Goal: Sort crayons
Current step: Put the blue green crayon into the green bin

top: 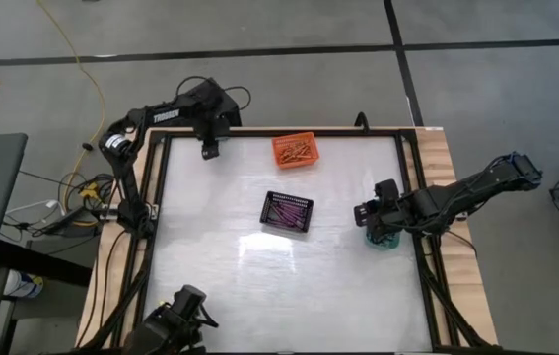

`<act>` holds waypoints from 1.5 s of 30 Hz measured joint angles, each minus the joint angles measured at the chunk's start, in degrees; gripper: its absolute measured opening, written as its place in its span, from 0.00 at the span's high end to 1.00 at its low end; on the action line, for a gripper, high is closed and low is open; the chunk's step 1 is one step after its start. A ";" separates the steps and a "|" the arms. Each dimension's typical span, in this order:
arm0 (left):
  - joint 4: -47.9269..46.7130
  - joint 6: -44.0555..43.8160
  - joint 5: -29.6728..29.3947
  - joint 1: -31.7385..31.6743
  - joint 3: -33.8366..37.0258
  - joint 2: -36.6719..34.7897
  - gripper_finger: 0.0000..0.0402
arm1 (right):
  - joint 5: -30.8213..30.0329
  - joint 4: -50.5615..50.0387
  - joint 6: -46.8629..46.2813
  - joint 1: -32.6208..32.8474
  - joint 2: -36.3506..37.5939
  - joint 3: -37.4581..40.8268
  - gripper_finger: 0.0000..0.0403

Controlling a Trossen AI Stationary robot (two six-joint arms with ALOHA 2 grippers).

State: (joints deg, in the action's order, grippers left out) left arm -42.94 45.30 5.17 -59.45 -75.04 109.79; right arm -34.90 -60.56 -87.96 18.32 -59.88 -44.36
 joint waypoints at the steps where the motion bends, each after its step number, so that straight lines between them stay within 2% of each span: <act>1: 0.82 0.49 -0.17 -0.02 0.32 -0.02 0.65 | 0.31 -0.03 0.00 0.00 0.00 0.00 0.73; 12: 7.41 4.17 -0.98 -0.02 1.22 -0.02 0.65 | 0.51 -0.21 0.02 -0.48 0.00 0.00 0.73; 25: 11.97 8.51 1.01 -0.02 1.24 -0.01 0.65 | 0.47 -0.41 0.15 -0.48 -0.11 0.00 0.73; 40: 9.90 5.96 0.52 0.26 0.96 4.12 0.65 | 0.42 -0.54 0.12 -0.48 -0.11 0.01 0.73; 45: 6.24 5.70 0.45 0.36 1.02 4.25 0.68 | 0.37 -0.67 1.42 -1.22 -0.11 0.00 0.73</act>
State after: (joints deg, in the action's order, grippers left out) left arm -36.70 51.00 5.61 -59.08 -74.02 114.04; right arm -34.54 -61.23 -86.54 17.10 -59.99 -44.36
